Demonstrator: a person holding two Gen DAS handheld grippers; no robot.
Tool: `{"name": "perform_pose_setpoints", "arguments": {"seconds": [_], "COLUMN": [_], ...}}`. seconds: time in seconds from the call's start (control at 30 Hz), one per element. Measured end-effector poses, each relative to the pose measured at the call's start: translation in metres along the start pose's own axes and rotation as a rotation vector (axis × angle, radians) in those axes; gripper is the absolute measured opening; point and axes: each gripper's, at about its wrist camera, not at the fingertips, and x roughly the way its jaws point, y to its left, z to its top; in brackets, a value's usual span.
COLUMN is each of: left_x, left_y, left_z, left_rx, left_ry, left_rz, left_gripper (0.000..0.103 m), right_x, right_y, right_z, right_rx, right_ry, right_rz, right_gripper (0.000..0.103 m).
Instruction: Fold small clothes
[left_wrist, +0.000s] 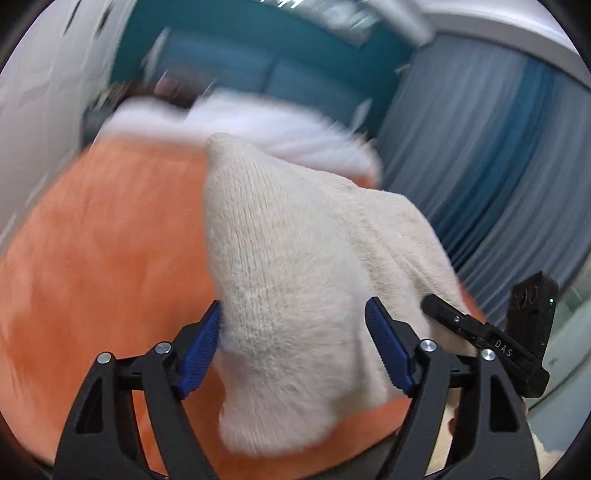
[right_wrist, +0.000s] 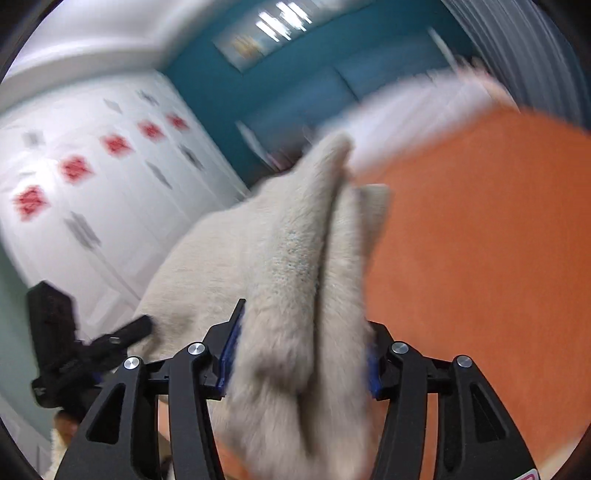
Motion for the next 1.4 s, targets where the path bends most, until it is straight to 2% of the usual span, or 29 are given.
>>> {"name": "perform_pose_setpoints", "arguments": {"seconds": [0.03,0.07,0.13,0.2,0.27,0.37,0.4,0.47,0.57,0.6,0.63,0.67,0.7,0.73,0.77,0.87,0.97,1.03,1.07,1.1,1.13,1.17,1.2,1.27,1.33,1.4], "left_x": [0.020,0.030,0.037,0.040,0.044,0.068,0.081,0.106,0.140,0.147,0.150,0.154,0.154,0.152,0.146,0.119,0.103,0.112,0.124,0.135,0.143,0.143,0.133,0.111,0.097,0.096], "left_y": [0.032,0.052,0.086,0.102,0.107,0.106,0.103,0.104,0.115,0.119,0.121,0.122,0.122,0.120,0.116,0.101,0.095,0.098,0.103,0.109,0.115,0.120,0.124,0.116,0.101,0.087], "left_z": [-0.026,-0.043,-0.068,-0.068,-0.060,-0.041,-0.040,-0.045,-0.054,-0.058,-0.062,-0.065,-0.064,-0.062,-0.056,-0.031,-0.007,-0.003,-0.007,-0.013,-0.020,-0.027,-0.034,-0.036,-0.034,-0.038], "left_rx": [-0.067,-0.107,-0.203,-0.271,-0.310,-0.314,-0.299,-0.292,-0.371,-0.402,-0.426,-0.446,-0.448,-0.440,-0.422,-0.346,-0.292,-0.249,-0.233,-0.230,-0.238,-0.245,-0.255,-0.225,-0.161,-0.130], "left_ry": [0.067,0.108,0.146,0.133,0.112,0.108,0.118,0.166,0.254,0.268,0.274,0.278,0.282,0.269,0.248,0.160,0.079,0.088,0.120,0.161,0.194,0.210,0.187,0.138,0.108,0.114], "left_rz": [0.069,0.098,0.094,0.060,0.028,-0.024,-0.033,0.019,0.028,0.010,-0.021,-0.065,-0.072,-0.074,-0.088,-0.122,-0.125,-0.057,-0.002,0.060,0.112,0.120,0.097,0.150,0.184,0.207], "left_gripper": [0.073,0.072,0.072,0.075,0.087,0.096,0.096,0.096,0.096,0.096,0.088,0.068,0.066,0.059,0.052,0.050,0.052,0.060,0.061,0.061,0.058,0.058,0.059,0.059,0.061,0.065], "right_x": [0.018,0.026,0.028,0.028,0.031,0.050,0.061,0.095,0.143,0.157,0.168,0.173,0.173,0.170,0.163,0.138,0.124,0.140,0.152,0.165,0.172,0.167,0.154,0.119,0.100,0.104], "right_y": [-0.024,-0.041,-0.061,-0.068,-0.067,-0.060,-0.055,-0.055,-0.061,-0.066,-0.070,-0.070,-0.064,-0.055,-0.046,-0.020,-0.001,-0.011,-0.021,-0.036,-0.048,-0.057,-0.059,-0.044,-0.025,-0.009], "right_z": [-0.025,-0.046,-0.070,-0.065,-0.050,-0.024,-0.017,-0.013,-0.020,-0.026,-0.033,-0.038,-0.038,-0.033,-0.024,0.005,0.026,0.024,0.019,0.011,0.007,0.004,0.005,0.007,0.002,-0.011], "right_rx": [0.058,0.100,0.123,0.112,0.108,0.085,0.069,0.048,0.068,0.089,0.111,0.118,0.094,0.058,0.042,0.000,-0.067,-0.084,-0.081,-0.071,-0.060,-0.039,-0.020,-0.028,-0.087,-0.159], "right_ry": [0.070,0.112,0.145,0.141,0.135,0.118,0.137,0.193,0.298,0.342,0.384,0.399,0.389,0.380,0.357,0.250,0.184,0.210,0.240,0.285,0.316,0.310,0.272,0.191,0.182,0.226], "right_rz": [-0.056,-0.081,-0.125,-0.141,-0.129,-0.109,-0.110,-0.128,-0.149,-0.159,-0.141,-0.120,-0.118,-0.108,-0.088,0.040,0.073,0.037,-0.007,-0.093,-0.183,-0.240,-0.211,-0.162,-0.129,-0.131], "right_gripper": [0.052,0.052,0.052,0.053,0.063,0.074,0.075,0.076,0.076,0.076,0.074,0.064,0.057,0.040,0.037,0.035,0.038,0.045,0.047,0.045,0.038,0.032,0.030,0.028,0.028,0.028]}}
